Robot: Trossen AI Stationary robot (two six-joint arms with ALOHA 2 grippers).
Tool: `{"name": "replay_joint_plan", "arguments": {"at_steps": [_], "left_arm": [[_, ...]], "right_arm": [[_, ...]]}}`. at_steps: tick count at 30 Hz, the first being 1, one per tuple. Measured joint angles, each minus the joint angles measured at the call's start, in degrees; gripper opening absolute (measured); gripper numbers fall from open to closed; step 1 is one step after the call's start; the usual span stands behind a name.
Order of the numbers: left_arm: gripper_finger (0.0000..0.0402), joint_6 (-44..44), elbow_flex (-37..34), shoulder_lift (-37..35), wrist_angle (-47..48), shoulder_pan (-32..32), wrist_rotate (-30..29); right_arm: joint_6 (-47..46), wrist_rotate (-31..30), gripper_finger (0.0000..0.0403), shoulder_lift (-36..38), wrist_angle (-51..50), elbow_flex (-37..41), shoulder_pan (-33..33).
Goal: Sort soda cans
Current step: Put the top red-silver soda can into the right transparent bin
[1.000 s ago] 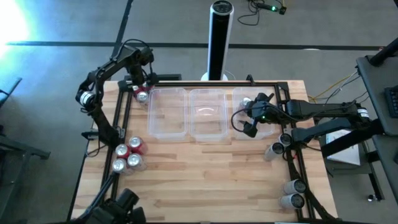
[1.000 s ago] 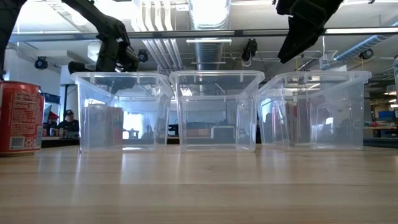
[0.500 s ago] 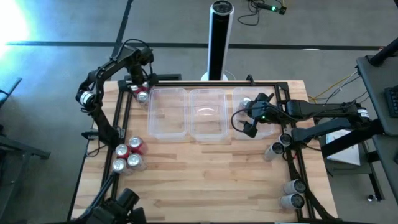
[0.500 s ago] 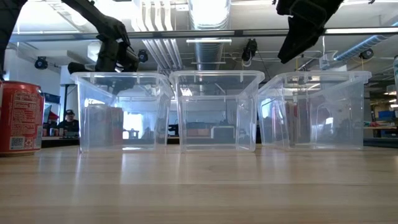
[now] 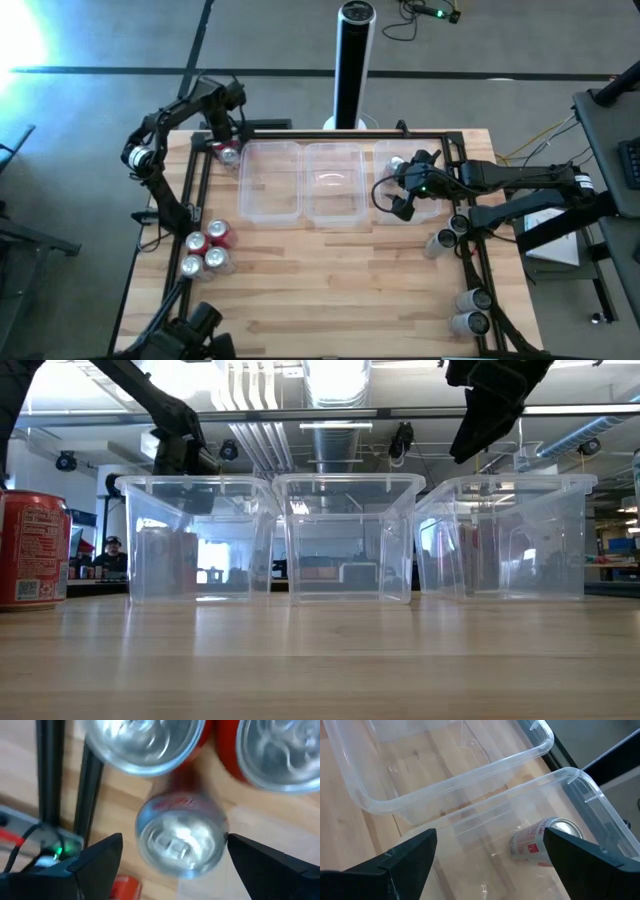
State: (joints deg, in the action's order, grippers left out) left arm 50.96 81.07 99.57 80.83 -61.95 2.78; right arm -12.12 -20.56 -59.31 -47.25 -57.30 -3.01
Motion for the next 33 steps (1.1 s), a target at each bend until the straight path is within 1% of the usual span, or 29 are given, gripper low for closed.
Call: {"name": "replay_joint_plan", "arguments": {"at_steps": [3, 6, 15, 27, 33], "left_arm": [[0.033, -0.3, -1.02, 0.0, -2.01, -0.07, 1.23], [0.0323, -1.27, -2.01, 0.0, -1.94, -0.37, 2.66], [0.0316, -5.35, -3.85, -0.94, -1.8, -1.11, 1.54], [0.0316, -7.96, -6.51, -3.81, -4.33, -1.16, 1.02], [0.0316, -8.48, -7.34, -4.74, -5.32, -1.16, 0.97]], "right_arm": [[0.02, 0.0, 0.0361, 0.0, 0.0, -0.01, 0.0], [-0.06, 0.0, 0.0361, 0.0, -0.02, -0.02, -0.02], [-1.38, 0.0, 0.0361, 0.0, -0.5, -0.02, 0.0], [-2.44, 0.0, 0.0361, 0.0, -0.96, 0.0, 0.0], [-4.52, 0.0, 0.0361, 0.0, -3.53, -0.02, 0.0]]}}
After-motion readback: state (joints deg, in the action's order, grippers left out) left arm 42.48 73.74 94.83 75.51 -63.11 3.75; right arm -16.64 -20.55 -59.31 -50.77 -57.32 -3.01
